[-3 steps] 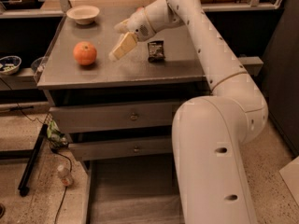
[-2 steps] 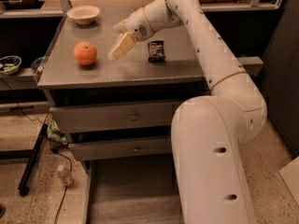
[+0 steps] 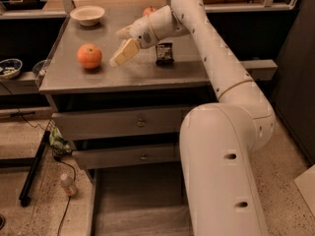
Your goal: Place orange into bottom drawer
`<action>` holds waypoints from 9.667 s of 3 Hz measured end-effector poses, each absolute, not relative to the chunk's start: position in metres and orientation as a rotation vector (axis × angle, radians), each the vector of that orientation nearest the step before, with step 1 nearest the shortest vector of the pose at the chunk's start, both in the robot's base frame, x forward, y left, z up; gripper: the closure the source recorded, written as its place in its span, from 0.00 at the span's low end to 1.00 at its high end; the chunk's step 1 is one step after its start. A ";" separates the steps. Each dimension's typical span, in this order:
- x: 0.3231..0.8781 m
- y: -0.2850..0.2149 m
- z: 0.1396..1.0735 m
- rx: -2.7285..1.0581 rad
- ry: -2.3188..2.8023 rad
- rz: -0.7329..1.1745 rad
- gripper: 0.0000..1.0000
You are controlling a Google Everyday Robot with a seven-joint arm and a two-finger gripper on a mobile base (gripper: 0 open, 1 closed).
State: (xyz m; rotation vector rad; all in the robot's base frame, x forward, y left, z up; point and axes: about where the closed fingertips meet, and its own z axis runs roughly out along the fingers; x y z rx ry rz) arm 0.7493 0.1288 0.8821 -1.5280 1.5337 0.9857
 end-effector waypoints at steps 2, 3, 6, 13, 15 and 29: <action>0.751 0.156 0.867 -1.516 1.503 1.065 0.00; 0.753 0.177 0.869 -1.517 1.458 1.094 0.00; 0.745 0.228 0.875 -1.573 1.333 1.154 0.00; 0.730 0.257 0.871 -1.659 1.247 1.187 0.24; 0.730 0.257 0.871 -1.659 1.247 1.187 0.70; 0.662 0.142 1.074 -1.409 1.237 0.949 1.00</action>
Offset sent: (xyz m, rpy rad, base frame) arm 0.0043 0.0283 -0.0148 0.0602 0.0443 0.0430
